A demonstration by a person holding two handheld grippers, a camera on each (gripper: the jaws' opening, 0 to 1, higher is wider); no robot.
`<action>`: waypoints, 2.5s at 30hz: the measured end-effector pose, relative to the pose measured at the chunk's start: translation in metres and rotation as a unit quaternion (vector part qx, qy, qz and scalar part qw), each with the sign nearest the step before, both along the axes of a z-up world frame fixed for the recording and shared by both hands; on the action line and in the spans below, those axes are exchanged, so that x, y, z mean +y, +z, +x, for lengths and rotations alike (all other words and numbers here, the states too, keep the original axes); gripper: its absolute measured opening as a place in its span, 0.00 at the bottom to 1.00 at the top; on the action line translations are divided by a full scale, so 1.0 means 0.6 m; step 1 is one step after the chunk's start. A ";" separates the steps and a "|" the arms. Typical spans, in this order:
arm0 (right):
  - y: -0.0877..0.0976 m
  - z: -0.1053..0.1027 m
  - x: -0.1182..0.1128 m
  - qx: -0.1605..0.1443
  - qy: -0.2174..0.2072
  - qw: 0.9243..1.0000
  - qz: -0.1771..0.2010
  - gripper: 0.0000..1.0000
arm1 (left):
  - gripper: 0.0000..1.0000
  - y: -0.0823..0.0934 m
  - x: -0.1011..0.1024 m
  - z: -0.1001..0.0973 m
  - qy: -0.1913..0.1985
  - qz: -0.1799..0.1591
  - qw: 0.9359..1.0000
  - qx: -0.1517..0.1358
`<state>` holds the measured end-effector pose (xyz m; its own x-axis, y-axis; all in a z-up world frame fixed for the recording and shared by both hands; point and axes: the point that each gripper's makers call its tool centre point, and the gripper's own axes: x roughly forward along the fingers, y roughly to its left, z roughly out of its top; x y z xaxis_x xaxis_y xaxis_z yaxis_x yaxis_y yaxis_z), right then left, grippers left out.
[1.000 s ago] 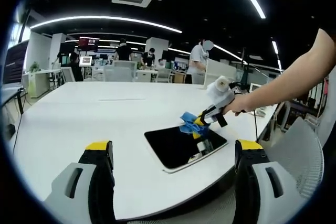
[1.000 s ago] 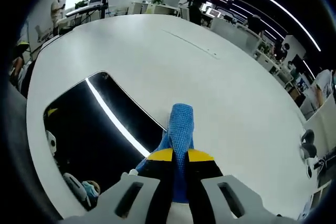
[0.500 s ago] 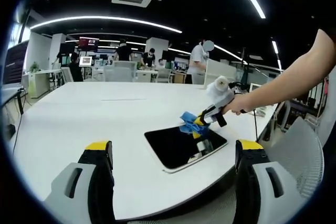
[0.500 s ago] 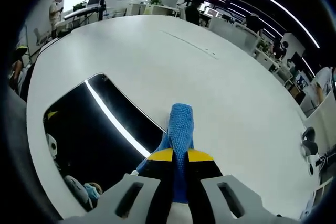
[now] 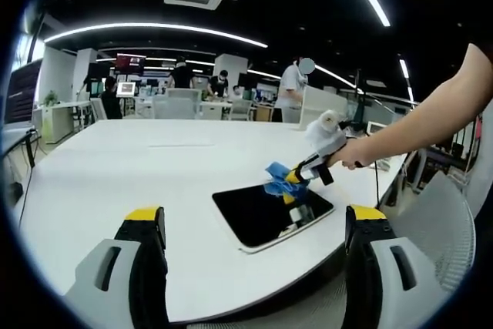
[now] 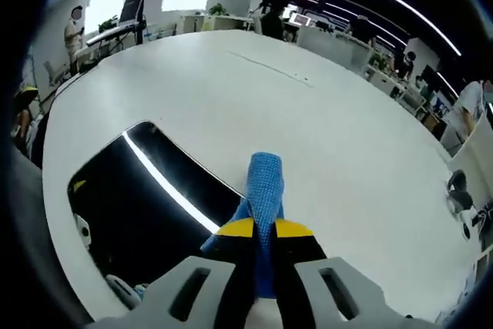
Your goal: Wipe the mirror surface with the cleaning cloth until all visible marks leave the cleaned area.
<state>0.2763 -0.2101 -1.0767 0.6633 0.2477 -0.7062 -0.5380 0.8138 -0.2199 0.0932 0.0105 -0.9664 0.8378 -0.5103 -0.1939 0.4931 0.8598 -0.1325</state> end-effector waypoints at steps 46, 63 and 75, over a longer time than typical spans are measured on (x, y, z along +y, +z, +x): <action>0.105 -0.030 -0.091 -0.055 -0.052 0.996 0.036 0.02 | 0.97 -0.004 0.005 -0.001 0.002 0.004 1.000 0.004; 0.066 -0.059 -0.121 -0.043 -0.070 0.996 0.031 0.02 | 0.98 -0.008 0.006 0.000 0.002 0.006 1.000 0.006; 0.007 -0.089 -0.140 0.002 -0.083 0.996 0.033 0.03 | 0.99 -0.010 0.007 0.000 0.003 0.009 1.000 0.008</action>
<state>0.2226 -0.2942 -1.0727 0.6956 0.1808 -0.6954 -0.3959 0.9041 -0.1610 0.0932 0.0145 -0.9726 0.8370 -0.5026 -0.2163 0.4866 0.8645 -0.1255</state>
